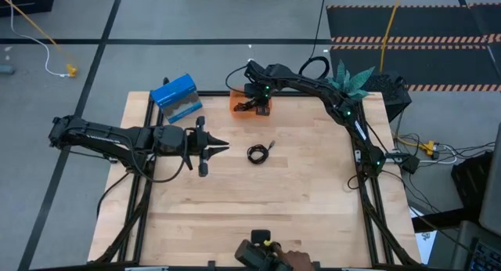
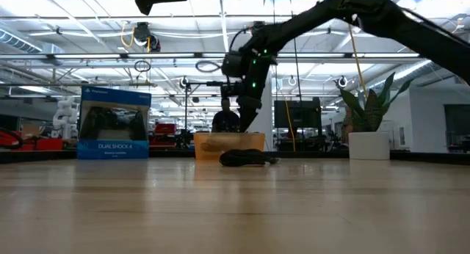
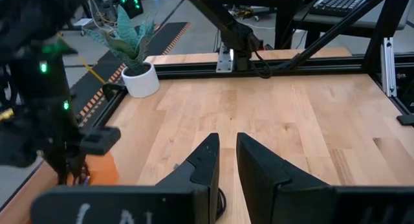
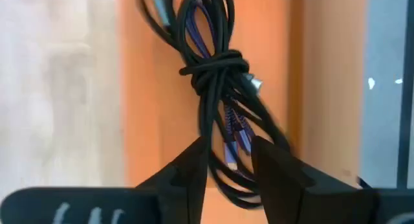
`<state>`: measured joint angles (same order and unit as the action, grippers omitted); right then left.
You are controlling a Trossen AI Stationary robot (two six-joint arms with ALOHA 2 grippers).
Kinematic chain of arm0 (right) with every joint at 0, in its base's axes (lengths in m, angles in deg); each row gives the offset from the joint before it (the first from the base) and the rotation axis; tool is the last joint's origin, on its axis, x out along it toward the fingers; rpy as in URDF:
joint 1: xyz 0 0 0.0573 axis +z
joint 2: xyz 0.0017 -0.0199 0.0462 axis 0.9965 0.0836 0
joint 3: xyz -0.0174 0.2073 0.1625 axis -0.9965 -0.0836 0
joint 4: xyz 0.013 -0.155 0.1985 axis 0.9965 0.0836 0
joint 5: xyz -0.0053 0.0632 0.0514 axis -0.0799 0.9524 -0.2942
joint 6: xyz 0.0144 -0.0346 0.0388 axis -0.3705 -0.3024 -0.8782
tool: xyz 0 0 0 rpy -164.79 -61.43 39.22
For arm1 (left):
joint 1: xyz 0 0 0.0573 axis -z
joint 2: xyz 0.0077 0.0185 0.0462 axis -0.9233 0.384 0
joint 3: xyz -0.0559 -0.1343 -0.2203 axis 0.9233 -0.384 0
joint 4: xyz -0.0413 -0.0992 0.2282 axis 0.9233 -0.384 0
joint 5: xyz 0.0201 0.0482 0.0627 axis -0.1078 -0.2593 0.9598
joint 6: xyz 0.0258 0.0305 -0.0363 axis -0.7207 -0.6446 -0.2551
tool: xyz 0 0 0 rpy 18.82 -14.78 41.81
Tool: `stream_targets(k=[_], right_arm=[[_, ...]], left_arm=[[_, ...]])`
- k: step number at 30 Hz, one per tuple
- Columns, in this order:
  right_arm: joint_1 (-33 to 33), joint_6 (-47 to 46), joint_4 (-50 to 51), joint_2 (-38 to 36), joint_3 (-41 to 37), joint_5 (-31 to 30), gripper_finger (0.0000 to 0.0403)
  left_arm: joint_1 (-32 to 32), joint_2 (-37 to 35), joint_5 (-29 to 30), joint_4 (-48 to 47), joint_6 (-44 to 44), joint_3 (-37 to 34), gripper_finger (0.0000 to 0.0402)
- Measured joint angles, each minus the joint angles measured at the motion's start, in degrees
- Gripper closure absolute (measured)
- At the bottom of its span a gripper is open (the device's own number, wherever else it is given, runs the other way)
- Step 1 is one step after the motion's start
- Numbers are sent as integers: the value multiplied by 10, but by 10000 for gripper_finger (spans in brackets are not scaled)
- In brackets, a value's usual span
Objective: Pick and place USB-C Cables
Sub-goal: Put the bottom black charger cable into the orange bin, then put the black charger cable into the orange bin
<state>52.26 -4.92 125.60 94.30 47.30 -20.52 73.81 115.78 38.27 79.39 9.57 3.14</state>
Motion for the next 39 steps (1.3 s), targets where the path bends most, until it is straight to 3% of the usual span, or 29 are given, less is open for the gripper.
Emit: stream_targets(k=[10, 15, 19, 30, 39], right_arm=[[51, -81, 109, -104, -4, 4, 275], [93, -147, 116, -193, -66, 4, 275], [136, -208, 66, -297, -186, 4, 275], [267, -341, -198, -614, -614, 2, 275], [296, -373, -365, -752, -853, -18, 275]], left_arm=[[0, 0, 0, 1, 4, 0, 344], [0, 0, 0, 1, 9, 0, 344], [0, 0, 0, 1, 17, 0, 344], [1, 19, 0, 41, 35, 0, 344], [0, 119, 0, 165, 0, 30, 344]])
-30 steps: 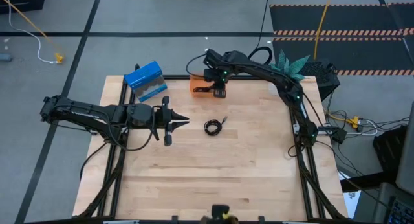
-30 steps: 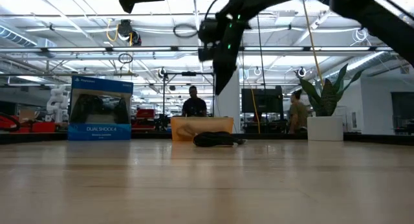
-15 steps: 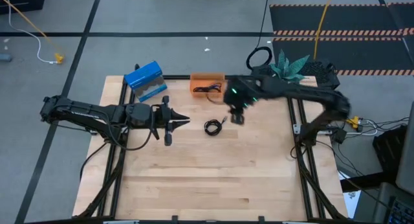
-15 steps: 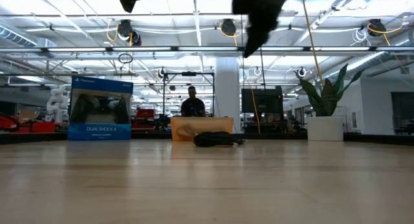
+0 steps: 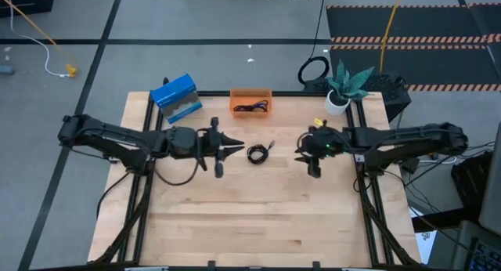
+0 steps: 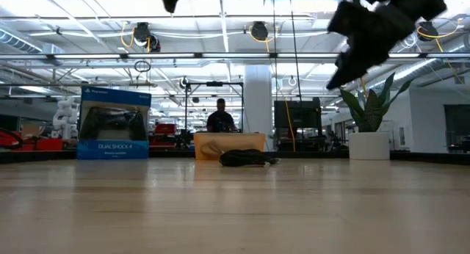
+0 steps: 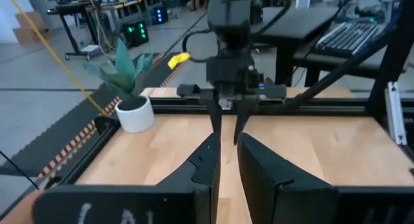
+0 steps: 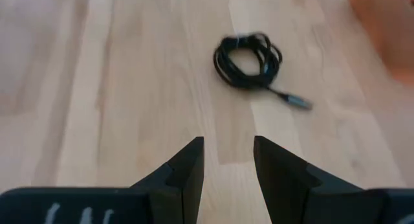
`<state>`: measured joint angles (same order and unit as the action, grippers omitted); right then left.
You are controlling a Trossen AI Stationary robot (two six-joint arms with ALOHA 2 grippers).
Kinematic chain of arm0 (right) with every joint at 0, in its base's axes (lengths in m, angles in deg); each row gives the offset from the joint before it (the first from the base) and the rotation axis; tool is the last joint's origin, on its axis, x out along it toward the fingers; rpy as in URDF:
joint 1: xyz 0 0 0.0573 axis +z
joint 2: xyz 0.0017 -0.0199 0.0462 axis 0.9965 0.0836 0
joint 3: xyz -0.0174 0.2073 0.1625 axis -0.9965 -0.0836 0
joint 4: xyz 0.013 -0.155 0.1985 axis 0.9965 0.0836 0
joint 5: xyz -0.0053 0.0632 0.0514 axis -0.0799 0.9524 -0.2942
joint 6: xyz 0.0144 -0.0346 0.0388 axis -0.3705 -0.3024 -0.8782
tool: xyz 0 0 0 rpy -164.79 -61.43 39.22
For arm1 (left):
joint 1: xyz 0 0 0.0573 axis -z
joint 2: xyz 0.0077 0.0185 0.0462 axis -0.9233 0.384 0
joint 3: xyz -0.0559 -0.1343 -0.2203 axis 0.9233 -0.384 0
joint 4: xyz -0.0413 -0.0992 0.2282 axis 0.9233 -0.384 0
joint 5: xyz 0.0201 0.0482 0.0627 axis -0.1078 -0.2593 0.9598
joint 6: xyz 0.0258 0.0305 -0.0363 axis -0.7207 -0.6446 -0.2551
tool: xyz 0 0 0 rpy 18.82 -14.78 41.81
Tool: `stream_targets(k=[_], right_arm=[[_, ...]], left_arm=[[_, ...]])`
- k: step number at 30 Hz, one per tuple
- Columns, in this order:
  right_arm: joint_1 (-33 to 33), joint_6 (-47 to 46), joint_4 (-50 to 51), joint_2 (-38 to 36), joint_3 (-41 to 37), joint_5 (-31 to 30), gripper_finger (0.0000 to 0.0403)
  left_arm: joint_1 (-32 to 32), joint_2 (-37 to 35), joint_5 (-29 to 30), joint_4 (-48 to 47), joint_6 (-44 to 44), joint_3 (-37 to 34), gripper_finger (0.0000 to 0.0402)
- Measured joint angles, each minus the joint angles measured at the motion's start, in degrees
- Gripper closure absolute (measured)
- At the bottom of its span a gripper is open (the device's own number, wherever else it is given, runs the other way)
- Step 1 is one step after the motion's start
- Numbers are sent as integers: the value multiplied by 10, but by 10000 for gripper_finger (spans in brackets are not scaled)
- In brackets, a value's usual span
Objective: Pick and place USB-C Cables
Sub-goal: Put the black charger cable into the orange bin
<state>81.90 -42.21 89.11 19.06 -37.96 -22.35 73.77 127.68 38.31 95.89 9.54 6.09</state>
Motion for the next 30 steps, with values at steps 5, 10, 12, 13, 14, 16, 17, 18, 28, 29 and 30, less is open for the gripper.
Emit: stream_targets(k=[5, 10, 12, 13, 14, 16, 17, 18, 28, 29, 30], right_arm=[[0, -10, -45, -28, -81, -10, 275], [0, -10, -60, -32, -119, -9, 275], [0, -4, -67, -32, -126, -9, 275], [0, -2, -71, -32, -128, -10, 275], [0, 0, -73, -32, -129, -10, 275], [0, 4, -77, -32, -129, -9, 275], [0, 6, -80, -32, -129, -9, 275], [0, 8, -85, -32, -129, -9, 275], [0, 31, -92, -32, -129, -9, 275], [0, 31, -92, -32, -129, -9, 275], [0, 31, -92, -32, -129, -9, 275]], left_arm=[[-4, 79, 0, -25, -2, 50, 344], [-19, 145, 0, -90, -4, 103, 344], [-25, 165, 0, -119, -3, 121, 344], [-28, 175, 0, -127, -2, 131, 344], [-31, 184, 0, -136, 0, 140, 344], [-33, 200, 0, -167, 7, 156, 344], [-34, 208, 0, -181, 10, 164, 343], [-34, 215, 0, -193, 11, 169, 343], [-33, 239, 0, -246, 28, 190, 314], [-33, 239, 0, -252, 25, 190, 303], [-33, 239, 0, -253, 24, 189, 291]])
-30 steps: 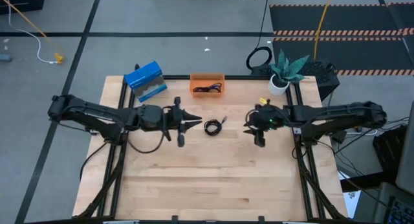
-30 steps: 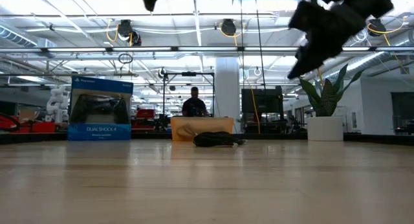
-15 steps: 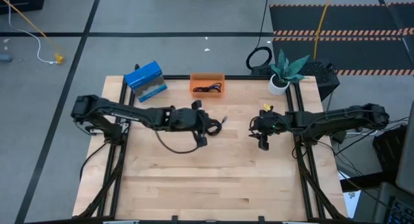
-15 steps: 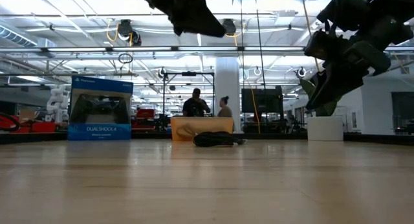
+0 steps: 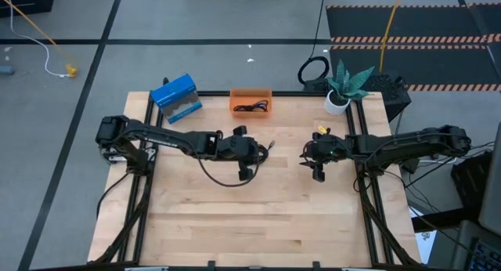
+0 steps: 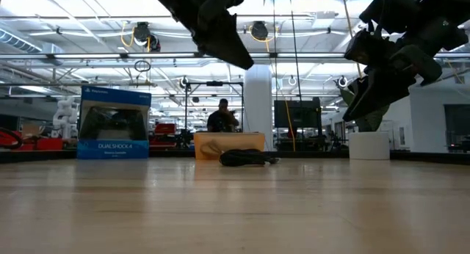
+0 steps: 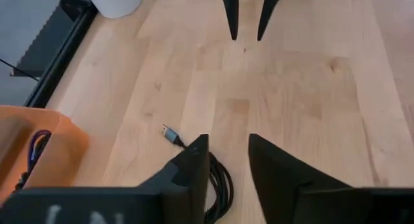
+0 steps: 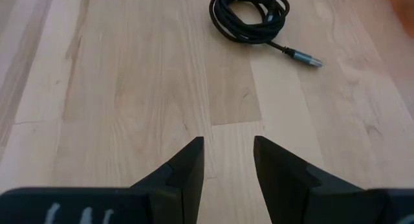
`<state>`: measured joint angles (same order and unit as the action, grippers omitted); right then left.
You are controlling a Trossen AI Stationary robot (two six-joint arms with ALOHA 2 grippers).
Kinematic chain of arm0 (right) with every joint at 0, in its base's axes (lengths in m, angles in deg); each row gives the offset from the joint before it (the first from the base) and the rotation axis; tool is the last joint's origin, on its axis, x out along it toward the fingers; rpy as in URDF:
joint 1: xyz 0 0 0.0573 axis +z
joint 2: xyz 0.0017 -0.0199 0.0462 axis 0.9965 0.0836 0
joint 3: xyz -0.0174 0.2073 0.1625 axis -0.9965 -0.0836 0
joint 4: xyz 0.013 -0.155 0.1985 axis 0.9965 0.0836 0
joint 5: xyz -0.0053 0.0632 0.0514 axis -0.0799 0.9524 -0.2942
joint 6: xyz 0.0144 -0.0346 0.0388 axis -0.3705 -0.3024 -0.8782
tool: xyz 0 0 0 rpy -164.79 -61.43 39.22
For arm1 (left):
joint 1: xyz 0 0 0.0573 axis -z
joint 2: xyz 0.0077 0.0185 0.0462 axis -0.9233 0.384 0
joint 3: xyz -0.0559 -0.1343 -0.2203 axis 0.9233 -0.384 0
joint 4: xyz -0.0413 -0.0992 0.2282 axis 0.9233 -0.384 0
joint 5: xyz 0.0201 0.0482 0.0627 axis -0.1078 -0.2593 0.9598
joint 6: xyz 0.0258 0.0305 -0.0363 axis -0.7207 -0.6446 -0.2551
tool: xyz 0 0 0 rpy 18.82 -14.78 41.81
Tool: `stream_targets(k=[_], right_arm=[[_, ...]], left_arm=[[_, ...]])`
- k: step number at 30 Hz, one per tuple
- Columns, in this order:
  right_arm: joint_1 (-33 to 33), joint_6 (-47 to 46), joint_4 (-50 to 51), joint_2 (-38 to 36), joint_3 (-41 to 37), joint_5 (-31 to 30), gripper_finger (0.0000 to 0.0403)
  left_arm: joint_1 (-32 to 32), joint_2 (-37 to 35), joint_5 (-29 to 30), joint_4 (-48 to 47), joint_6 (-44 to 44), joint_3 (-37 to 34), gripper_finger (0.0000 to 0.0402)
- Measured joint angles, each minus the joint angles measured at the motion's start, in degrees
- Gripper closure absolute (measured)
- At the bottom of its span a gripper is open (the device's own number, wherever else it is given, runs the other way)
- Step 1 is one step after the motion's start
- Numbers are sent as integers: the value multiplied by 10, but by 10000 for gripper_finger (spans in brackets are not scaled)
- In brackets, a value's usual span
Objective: Pick and place USB-C Cables
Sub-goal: Put the black charger cable into the orange bin
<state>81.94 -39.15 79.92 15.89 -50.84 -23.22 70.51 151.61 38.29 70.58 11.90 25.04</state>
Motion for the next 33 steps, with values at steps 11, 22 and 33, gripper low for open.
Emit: stream_targets(k=[11, 22, 33], right_arm=[[0, 11, 0, 0, 0, 0, 275], [0, 15, 2, 0, 0, 0, 275], [0, 17, 4, 0, 0, 0, 275]], left_arm=[[-2, 12, 0, -144, -13, 104, 227], [-29, 66, -5, -422, -44, 311, 227], [-71, 156, -41, -556, -77, 472, 227]])
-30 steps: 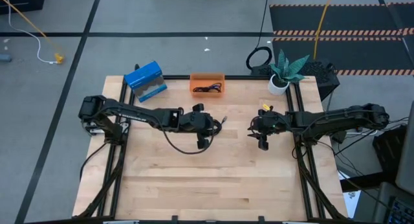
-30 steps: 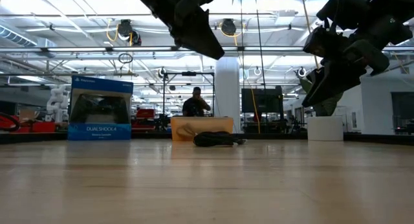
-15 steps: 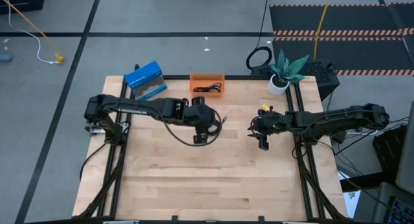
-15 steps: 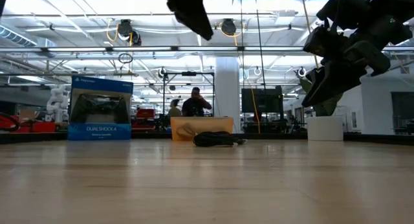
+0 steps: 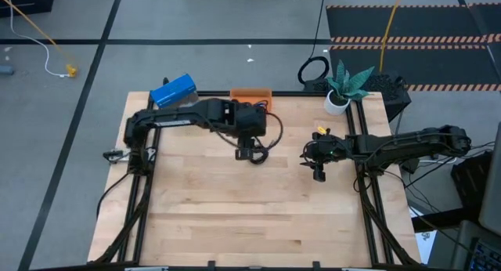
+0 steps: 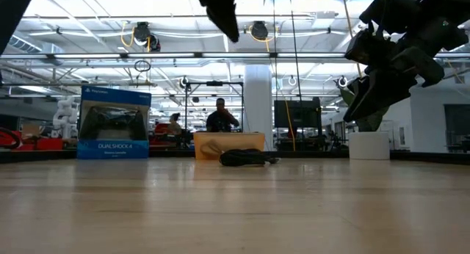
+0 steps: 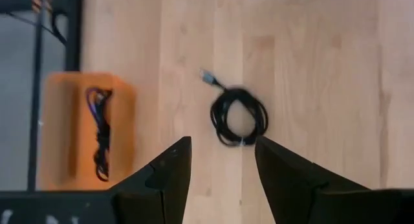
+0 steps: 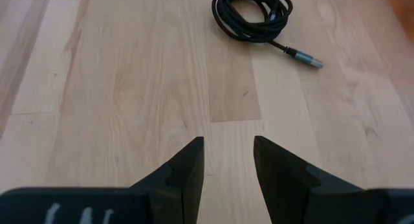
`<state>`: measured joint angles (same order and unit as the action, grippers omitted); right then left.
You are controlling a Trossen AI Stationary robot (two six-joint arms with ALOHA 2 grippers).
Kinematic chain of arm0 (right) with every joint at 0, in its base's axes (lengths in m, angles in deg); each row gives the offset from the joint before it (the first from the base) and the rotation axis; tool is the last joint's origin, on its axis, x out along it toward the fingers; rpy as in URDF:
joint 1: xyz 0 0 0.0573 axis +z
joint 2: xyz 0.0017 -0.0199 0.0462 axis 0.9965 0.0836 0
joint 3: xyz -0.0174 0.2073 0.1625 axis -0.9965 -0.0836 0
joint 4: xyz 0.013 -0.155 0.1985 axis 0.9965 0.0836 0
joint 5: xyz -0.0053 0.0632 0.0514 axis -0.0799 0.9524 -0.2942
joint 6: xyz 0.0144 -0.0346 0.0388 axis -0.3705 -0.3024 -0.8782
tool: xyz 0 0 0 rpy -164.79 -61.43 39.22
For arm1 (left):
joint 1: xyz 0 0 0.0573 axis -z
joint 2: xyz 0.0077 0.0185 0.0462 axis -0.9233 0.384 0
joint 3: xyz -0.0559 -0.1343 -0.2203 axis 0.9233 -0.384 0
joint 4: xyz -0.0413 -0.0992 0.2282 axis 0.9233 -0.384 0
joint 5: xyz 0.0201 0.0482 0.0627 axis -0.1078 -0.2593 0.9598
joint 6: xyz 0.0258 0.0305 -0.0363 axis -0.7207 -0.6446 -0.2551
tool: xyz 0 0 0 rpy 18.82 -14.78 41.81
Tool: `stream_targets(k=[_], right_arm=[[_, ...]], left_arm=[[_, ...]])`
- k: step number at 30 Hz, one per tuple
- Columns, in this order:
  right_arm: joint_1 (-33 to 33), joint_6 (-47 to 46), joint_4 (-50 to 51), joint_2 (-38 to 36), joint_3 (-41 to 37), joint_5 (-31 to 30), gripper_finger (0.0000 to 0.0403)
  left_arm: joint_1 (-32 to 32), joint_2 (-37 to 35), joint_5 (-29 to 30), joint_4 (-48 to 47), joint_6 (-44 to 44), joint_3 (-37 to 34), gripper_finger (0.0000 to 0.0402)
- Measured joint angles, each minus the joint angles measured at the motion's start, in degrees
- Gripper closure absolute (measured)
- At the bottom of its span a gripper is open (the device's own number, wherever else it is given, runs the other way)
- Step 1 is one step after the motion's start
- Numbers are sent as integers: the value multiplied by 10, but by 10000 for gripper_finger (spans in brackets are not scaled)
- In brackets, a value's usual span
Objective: Pick and place USB-C Cables
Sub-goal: Put the black charger cable into the orange bin
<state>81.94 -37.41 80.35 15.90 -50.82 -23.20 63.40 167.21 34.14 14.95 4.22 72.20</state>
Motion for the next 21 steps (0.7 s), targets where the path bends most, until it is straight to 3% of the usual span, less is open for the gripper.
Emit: stream_targets(k=[14, 21], right_arm=[[0, -12, 15, 0, 0, 1, 275], [0, -15, 29, 0, 0, 0, 275]], left_arm=[[0, 104, -4, 2, 7, 2, 227], [10, 134, -5, 52, 41, -10, 227]])
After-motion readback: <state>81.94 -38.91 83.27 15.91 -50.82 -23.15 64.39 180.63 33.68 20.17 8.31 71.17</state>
